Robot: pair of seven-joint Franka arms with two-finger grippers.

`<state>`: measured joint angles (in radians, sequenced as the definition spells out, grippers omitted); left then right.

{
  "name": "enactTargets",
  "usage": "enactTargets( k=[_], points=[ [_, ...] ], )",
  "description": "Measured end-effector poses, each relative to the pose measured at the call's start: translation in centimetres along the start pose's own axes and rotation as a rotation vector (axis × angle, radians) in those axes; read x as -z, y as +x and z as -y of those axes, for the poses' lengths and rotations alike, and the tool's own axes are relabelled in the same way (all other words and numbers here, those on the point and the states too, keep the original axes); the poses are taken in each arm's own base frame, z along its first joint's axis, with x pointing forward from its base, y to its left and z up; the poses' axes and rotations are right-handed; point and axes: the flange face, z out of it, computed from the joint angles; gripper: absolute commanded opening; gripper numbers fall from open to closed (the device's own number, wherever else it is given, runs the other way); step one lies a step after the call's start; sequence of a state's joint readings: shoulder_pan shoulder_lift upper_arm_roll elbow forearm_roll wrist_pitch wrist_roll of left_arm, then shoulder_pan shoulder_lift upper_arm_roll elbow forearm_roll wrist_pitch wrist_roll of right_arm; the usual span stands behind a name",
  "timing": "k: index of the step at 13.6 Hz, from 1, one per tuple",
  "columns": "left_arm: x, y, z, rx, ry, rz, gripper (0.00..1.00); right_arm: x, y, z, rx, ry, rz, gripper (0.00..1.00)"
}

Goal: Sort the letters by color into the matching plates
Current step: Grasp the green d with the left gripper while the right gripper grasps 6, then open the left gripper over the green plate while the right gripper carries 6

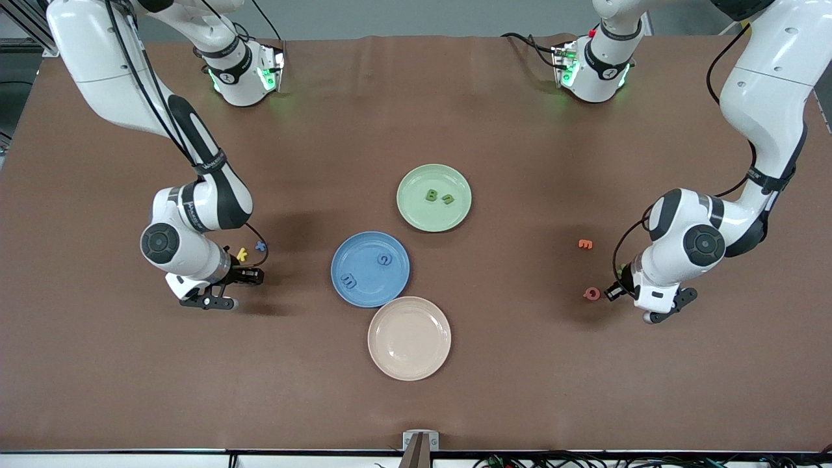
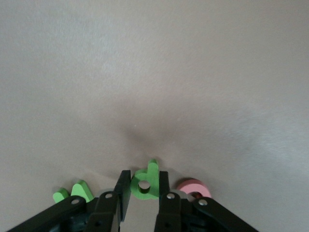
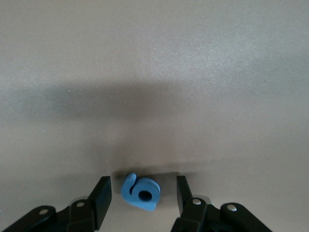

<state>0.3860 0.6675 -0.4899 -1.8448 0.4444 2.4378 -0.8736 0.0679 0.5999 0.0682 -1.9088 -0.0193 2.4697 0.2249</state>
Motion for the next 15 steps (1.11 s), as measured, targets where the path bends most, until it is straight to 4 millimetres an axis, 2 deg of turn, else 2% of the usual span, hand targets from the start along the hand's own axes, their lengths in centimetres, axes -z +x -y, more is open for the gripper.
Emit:
enactTargets(
  k=[3,5,7,12,15],
  points=[
    [2.3,-0.6,-1.6,-0.026,-0.007,-0.017,0.0,-0.4,0.0,0.1,-0.001,0.001,-0.002,0.63],
    [3.5,-2.2,-3.6,-0.028,-0.008,-0.005,0.0,-0.4,-0.1,0.2,-0.001,0.001,-0.001,0.63],
    [4.0,-4.5,-6.2,0.014,-0.012,0.014,0.0,-0.4,-0.2,0.4,-0.013,-0.001,0.007,0.63],
    [4.2,-13.7,-15.0,0.126,-0.017,0.026,0.0,-0.5,-0.8,0.9,-0.021,-0.014,0.056,0.63],
    [4.6,-18.9,-19.0,0.17,-0.024,0.027,0.0,-0.5,-0.8,0.9,-0.021,-0.015,0.056,0.63]
  ],
)
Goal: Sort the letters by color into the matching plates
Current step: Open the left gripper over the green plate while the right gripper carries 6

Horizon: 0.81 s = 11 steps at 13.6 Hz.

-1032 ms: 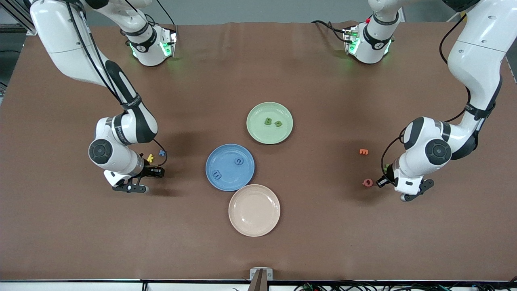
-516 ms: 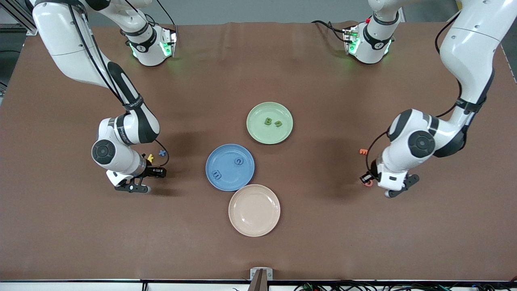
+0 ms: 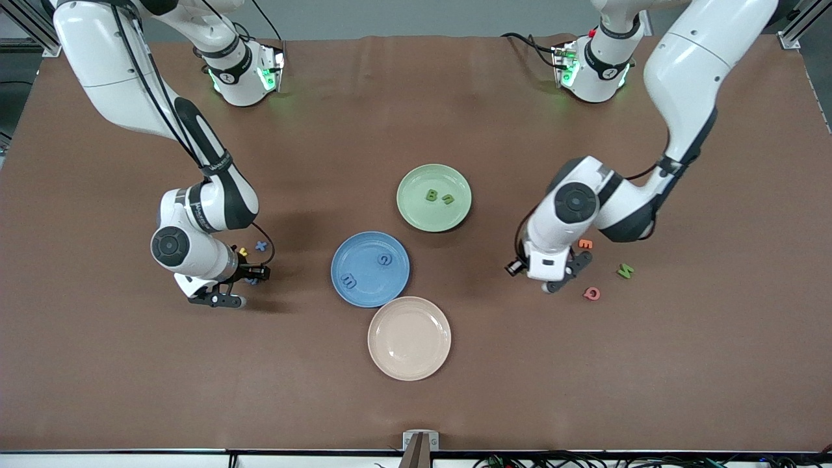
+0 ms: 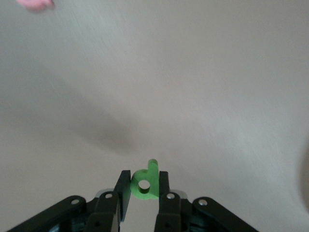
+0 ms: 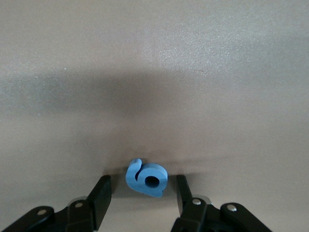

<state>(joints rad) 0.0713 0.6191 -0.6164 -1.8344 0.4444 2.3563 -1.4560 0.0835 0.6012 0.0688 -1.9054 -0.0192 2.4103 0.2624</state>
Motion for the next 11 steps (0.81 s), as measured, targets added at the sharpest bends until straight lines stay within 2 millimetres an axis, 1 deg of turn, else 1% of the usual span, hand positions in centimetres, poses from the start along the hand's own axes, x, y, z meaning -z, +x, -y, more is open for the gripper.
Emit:
enactTargets(
  k=[2,4,5,6,7,10,11],
  points=[
    [-0.1,-3.6,-1.4,0.028,0.001,0.003,0.0,0.0,0.0,0.0,0.0,0.0,-0.001,0.63],
    [-0.3,-6.6,-2.3,0.057,0.003,0.006,0.0,0.0,0.0,0.0,0.0,0.0,-0.001,0.59],
    [-0.4,-8.1,-2.7,0.07,0.004,0.008,0.0,0.0,0.0,0.0,0.0,0.001,-0.002,0.54],
    [-0.4,-9.6,-3.0,0.08,0.005,0.009,0.0,0.1,0.0,0.1,-0.001,0.002,-0.003,0.48],
    [-0.5,-11.2,-3.4,0.086,0.006,0.011,0.0,0.1,0.0,0.1,-0.001,0.002,-0.003,0.39],
    [-1.3,-16.0,-4.0,0.111,0.019,0.021,0.0,0.4,0.1,0.2,-0.001,0.006,-0.006,0.07],
    [-1.7,-17.4,-4.2,0.123,0.024,0.024,0.0,0.4,0.1,0.2,-0.001,0.006,-0.006,0.03]
  ],
)
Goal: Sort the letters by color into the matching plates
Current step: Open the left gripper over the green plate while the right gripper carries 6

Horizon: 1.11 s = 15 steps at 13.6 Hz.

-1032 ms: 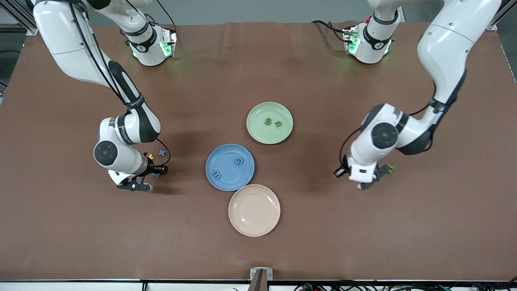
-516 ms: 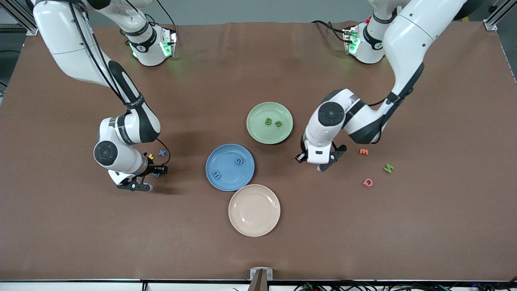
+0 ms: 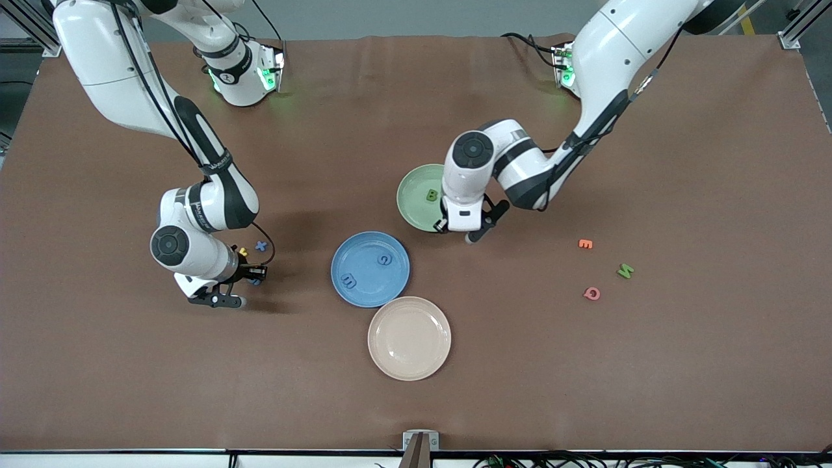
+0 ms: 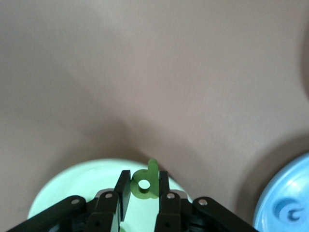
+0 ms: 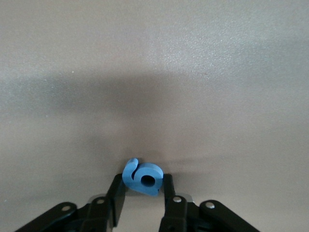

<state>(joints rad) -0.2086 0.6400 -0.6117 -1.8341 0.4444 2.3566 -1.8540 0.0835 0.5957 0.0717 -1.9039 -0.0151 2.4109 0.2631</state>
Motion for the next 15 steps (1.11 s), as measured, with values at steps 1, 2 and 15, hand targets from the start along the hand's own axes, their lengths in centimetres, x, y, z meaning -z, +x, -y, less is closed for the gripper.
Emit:
enactTargets(
  k=[1,2,15],
  points=[
    [-0.3,-1.4,0.1,0.018,0.004,0.002,0.0,0.0,0.0,0.0,0.0,0.0,0.0,0.02],
    [-0.5,-2.5,0.1,0.03,0.006,-0.001,0.0,0.0,0.0,0.0,0.0,0.0,0.0,0.02],
    [-2.0,-6.8,0.7,0.08,0.009,-0.04,1.0,2.9,0.3,4.0,-0.07,-0.009,0.016,0.01]
  ],
)
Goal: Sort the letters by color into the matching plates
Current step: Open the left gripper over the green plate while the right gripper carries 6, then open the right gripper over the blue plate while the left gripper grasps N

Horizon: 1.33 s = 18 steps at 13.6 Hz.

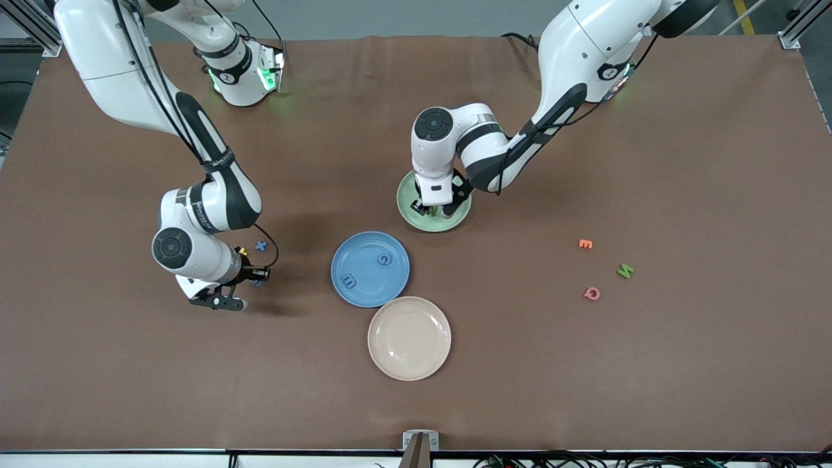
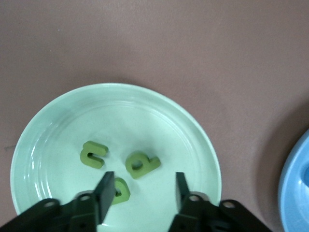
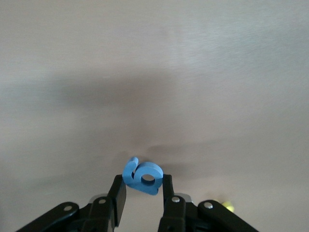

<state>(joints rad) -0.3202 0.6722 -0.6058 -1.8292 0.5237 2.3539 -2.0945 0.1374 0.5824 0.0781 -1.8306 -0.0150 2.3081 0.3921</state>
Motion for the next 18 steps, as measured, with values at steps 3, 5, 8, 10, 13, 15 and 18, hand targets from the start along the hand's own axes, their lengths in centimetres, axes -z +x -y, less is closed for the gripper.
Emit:
enactTargets(
  k=[3,5,8,10,13,15,18],
  points=[
    [1.4,1.9,-1.5,0.029,-0.005,-0.025,1.0,2.1,-1.8,7.1,-0.074,0.038,-0.015,0.01],
    [3.1,5.3,-2.6,0.038,0.001,-0.062,1.0,3.1,-3.8,11.9,-0.121,0.072,-0.018,0.0],
    [5.5,14.0,-3.4,0.018,-0.012,-0.092,1.0,3.5,-6.8,17.0,-0.172,0.08,-0.019,0.0],
    [5.8,20.6,-2.9,-0.022,-0.001,-0.099,1.0,3.4,-8.1,18.7,-0.191,0.078,-0.017,0.0],
    [5.5,30.1,-0.8,-0.049,0.024,-0.098,1.0,3.1,-9.1,19.8,-0.217,0.077,-0.013,0.0],
    [5.0,35.1,1.1,-0.026,0.041,-0.093,1.0,2.9,-9.4,20.1,-0.219,0.077,-0.01,0.02],
    [4.6,40.8,4.0,0.059,0.056,-0.087,1.0,2.9,-9.4,20.2,-0.221,0.078,-0.01,1.0]
  ],
)
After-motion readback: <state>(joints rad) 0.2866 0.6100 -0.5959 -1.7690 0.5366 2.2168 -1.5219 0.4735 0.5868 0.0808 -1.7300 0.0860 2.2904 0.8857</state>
